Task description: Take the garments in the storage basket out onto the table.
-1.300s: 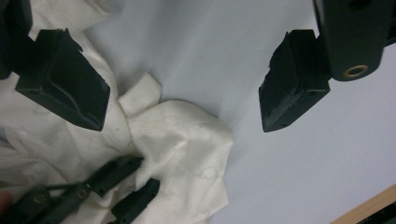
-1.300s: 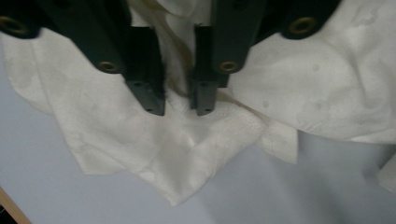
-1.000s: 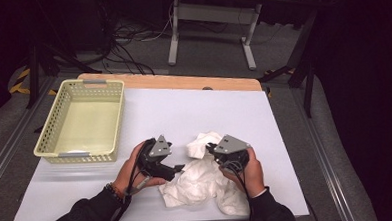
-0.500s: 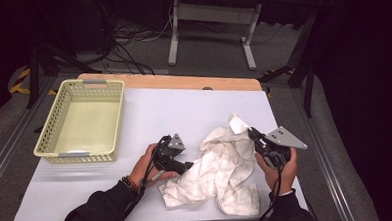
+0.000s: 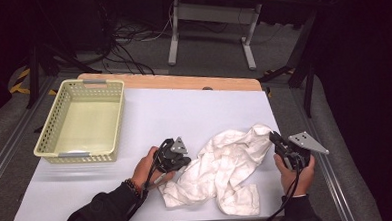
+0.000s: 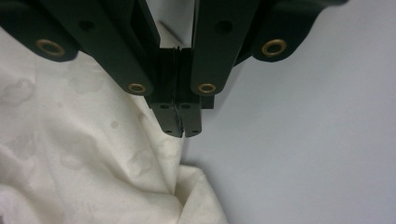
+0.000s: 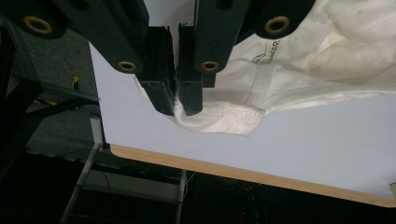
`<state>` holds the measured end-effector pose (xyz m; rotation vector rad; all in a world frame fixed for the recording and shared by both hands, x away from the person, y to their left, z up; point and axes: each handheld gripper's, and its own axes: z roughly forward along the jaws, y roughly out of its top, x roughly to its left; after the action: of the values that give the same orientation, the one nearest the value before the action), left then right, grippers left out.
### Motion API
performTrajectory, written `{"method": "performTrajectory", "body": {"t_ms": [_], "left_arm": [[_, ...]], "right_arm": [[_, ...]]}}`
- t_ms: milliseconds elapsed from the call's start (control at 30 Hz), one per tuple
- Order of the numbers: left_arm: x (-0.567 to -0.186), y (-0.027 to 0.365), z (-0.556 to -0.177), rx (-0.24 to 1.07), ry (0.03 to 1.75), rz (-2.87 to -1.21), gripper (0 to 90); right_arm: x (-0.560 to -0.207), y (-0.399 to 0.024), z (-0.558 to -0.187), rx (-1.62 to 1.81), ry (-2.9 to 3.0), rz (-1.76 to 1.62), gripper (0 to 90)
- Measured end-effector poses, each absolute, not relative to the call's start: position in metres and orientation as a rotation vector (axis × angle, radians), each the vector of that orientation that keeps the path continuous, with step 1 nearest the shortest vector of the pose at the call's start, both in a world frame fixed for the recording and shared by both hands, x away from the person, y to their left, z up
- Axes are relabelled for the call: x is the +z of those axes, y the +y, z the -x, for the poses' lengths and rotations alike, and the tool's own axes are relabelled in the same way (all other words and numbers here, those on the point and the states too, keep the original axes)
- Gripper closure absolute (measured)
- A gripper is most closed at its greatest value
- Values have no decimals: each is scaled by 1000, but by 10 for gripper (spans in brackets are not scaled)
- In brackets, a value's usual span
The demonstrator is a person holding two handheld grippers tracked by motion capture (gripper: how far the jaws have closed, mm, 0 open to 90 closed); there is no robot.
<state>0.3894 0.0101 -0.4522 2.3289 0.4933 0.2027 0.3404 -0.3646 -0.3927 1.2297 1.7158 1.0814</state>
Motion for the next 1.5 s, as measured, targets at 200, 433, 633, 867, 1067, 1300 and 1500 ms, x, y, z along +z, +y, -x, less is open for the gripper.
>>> {"method": "performTrajectory", "body": {"t_ms": [200, 433, 633, 867, 1067, 1300, 1500], "left_arm": [[-434, 27, -385, 318, 486, -2273, 900], [-403, 62, -375, 455, 512, -2199, 900], [-389, 84, -363, 438, 464, -2204, 900], [-384, 110, -342, 534, 496, -2192, 900], [-386, 131, -336, 535, 562, -2173, 900], [-391, 150, -329, 558, 614, -2186, 900], [-395, 176, -324, 563, 697, -2151, 900]], "right_arm": [[-399, -369, -345, 1064, 1709, -1256, 862], [-405, -378, -349, 1041, 1697, -1302, 869], [-411, -381, -352, 1039, 1705, -1334, 869], [-417, -378, -357, 1049, 1746, -1348, 853], [-422, -371, -361, 1046, 1794, -1334, 820], [-423, -368, -363, 1029, 1821, -1330, 685], [-420, -362, -361, 1000, 1828, -1303, 561]]}}
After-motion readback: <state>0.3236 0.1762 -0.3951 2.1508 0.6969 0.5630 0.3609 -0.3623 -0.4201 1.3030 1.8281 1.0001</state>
